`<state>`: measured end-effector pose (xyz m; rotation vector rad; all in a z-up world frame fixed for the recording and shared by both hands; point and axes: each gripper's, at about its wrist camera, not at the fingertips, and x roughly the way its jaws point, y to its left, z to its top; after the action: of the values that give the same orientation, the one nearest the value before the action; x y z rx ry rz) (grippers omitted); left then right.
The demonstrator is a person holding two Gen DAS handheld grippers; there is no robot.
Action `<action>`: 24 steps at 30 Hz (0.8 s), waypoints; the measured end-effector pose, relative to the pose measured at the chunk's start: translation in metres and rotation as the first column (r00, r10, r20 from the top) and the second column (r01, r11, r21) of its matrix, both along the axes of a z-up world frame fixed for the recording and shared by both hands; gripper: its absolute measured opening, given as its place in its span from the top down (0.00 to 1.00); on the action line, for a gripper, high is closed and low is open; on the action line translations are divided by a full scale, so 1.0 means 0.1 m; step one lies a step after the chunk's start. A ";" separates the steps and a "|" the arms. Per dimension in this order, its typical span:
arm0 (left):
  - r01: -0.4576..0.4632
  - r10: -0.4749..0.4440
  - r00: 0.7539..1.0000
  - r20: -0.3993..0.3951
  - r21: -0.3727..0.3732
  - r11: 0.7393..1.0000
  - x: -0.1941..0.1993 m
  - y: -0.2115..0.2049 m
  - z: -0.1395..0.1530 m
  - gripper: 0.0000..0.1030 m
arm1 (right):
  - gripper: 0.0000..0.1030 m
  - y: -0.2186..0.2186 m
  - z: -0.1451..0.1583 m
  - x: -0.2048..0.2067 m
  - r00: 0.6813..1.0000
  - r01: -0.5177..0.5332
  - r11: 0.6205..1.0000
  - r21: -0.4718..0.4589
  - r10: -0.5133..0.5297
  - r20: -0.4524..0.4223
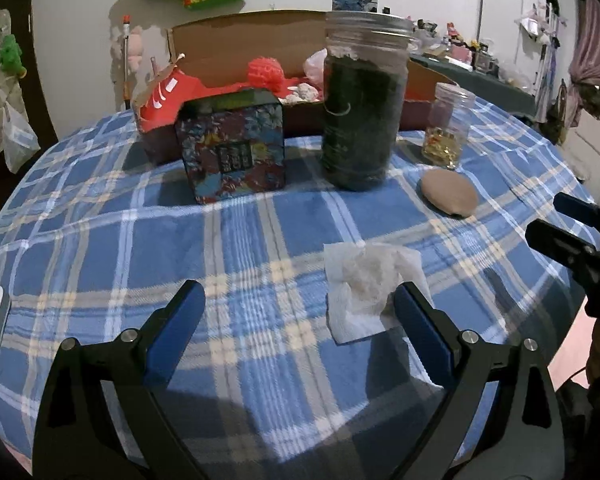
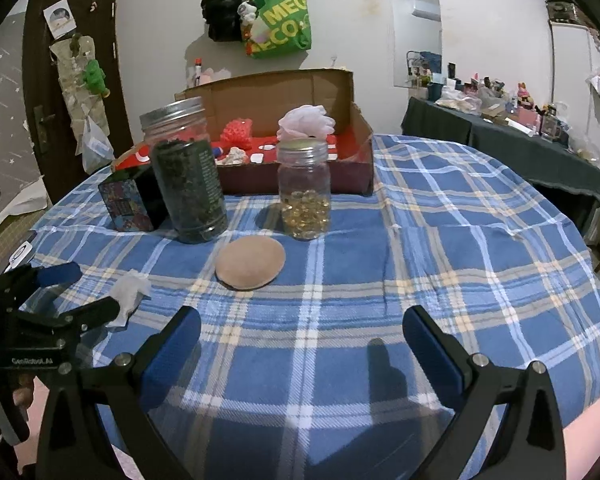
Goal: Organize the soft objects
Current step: 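Grasp the white tissue with the left tool while the right tool grasps the tan round sponge pad, then carry the white tissue with the left tool while the right tool carries the sponge pad into the box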
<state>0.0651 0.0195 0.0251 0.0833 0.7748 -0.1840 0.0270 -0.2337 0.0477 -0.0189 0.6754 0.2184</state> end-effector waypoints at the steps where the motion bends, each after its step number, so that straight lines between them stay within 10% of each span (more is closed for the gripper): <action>1: 0.002 -0.002 1.000 0.000 0.001 1.000 0.01 0.00 0.00 0.06 | 0.00 0.01 0.00 0.03 1.000 -0.010 1.000 0.005 0.010 -0.007; 10: 0.123 -0.132 0.990 -0.055 -0.141 0.982 0.05 -0.11 0.07 0.07 | 0.01 0.14 0.01 0.42 0.980 -0.175 0.984 0.022 0.176 -0.090; 19: 0.148 -0.151 0.988 -0.032 -0.082 0.986 0.12 -0.23 -0.01 0.66 | 0.38 0.49 -0.15 0.73 0.945 -0.291 0.952 -0.093 0.271 -0.184; 24: 0.158 -0.166 0.985 -0.040 -0.146 0.977 0.15 -0.18 0.04 0.74 | 0.57 0.52 -0.10 0.66 0.947 -0.308 0.946 -0.103 0.294 -0.131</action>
<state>0.0805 0.0017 0.0288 0.0065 0.8050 -0.3968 0.0928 -0.1817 0.0378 -0.2301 0.7985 0.4755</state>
